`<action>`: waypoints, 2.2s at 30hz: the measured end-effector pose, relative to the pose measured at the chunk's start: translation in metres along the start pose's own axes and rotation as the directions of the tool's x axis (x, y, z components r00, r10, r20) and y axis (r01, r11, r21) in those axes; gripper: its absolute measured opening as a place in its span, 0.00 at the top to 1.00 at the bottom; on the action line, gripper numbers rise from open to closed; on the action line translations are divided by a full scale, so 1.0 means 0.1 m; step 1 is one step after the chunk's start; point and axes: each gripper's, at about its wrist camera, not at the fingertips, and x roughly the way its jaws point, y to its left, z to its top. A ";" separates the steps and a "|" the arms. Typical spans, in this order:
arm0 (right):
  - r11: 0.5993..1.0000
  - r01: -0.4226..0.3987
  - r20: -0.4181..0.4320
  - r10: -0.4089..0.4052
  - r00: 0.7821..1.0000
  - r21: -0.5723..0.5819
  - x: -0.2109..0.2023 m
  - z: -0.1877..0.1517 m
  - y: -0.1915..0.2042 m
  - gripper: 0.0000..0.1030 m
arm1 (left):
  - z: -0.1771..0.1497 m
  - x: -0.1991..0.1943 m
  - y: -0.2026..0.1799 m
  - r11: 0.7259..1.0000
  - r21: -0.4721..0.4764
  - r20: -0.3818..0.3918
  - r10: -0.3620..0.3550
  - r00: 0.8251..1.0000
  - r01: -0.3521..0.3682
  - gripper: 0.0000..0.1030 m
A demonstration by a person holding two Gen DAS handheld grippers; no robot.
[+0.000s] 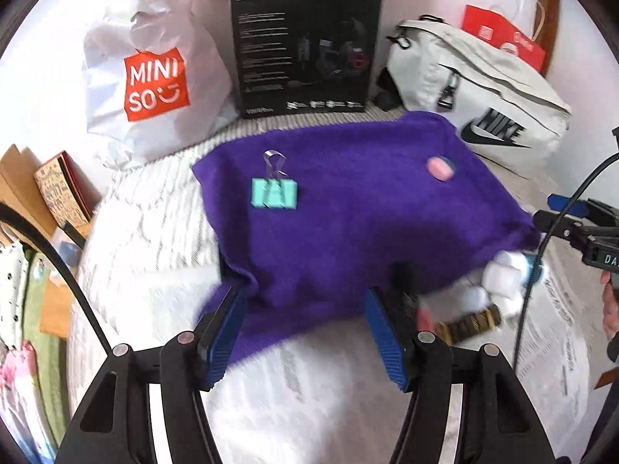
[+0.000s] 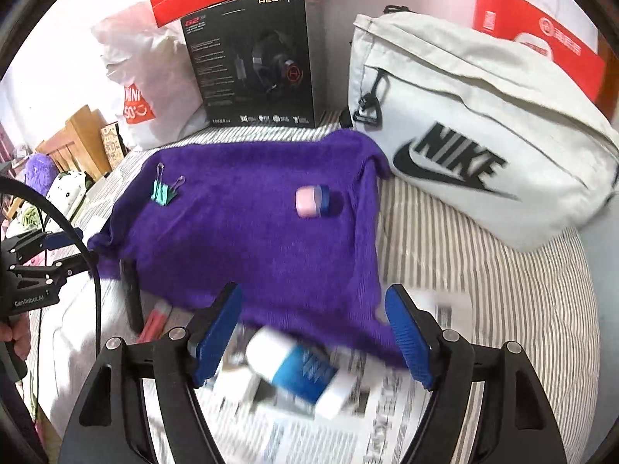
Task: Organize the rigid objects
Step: 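Grasp the black Horizon tube with the left tool while the right moves toward the Vaseline bottle, then lift the black tube with the left tool while the right grasps the white-and-blue Vaseline bottle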
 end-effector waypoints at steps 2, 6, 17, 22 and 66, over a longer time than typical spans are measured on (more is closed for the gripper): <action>1.000 0.002 -0.002 -0.002 1.000 0.017 -0.07 -0.12 -0.02 0.27 | -0.09 0.01 -0.09 1.000 -0.010 0.000 -0.028 1.000 0.028 0.40; 0.998 -0.015 -0.005 0.015 1.000 0.053 -0.18 -0.32 -0.06 0.26 | -0.18 0.09 -0.28 0.997 -0.016 -0.012 -0.077 0.997 0.077 0.40; 0.994 -0.030 -0.059 0.037 0.998 0.109 -0.14 -0.68 -0.22 0.26 | -0.23 0.37 -0.46 0.994 -0.084 -0.061 -0.082 0.995 0.076 0.41; 0.993 -0.030 -0.077 0.039 0.996 0.112 -0.07 -0.73 -0.25 0.26 | -0.21 0.46 -0.46 0.993 -0.095 -0.074 -0.082 0.994 0.075 0.49; 0.998 -0.050 -0.131 0.056 0.990 0.049 0.02 -0.81 0.00 0.26 | -0.50 0.35 -0.10 0.997 -0.009 -0.088 -0.075 0.993 0.074 0.88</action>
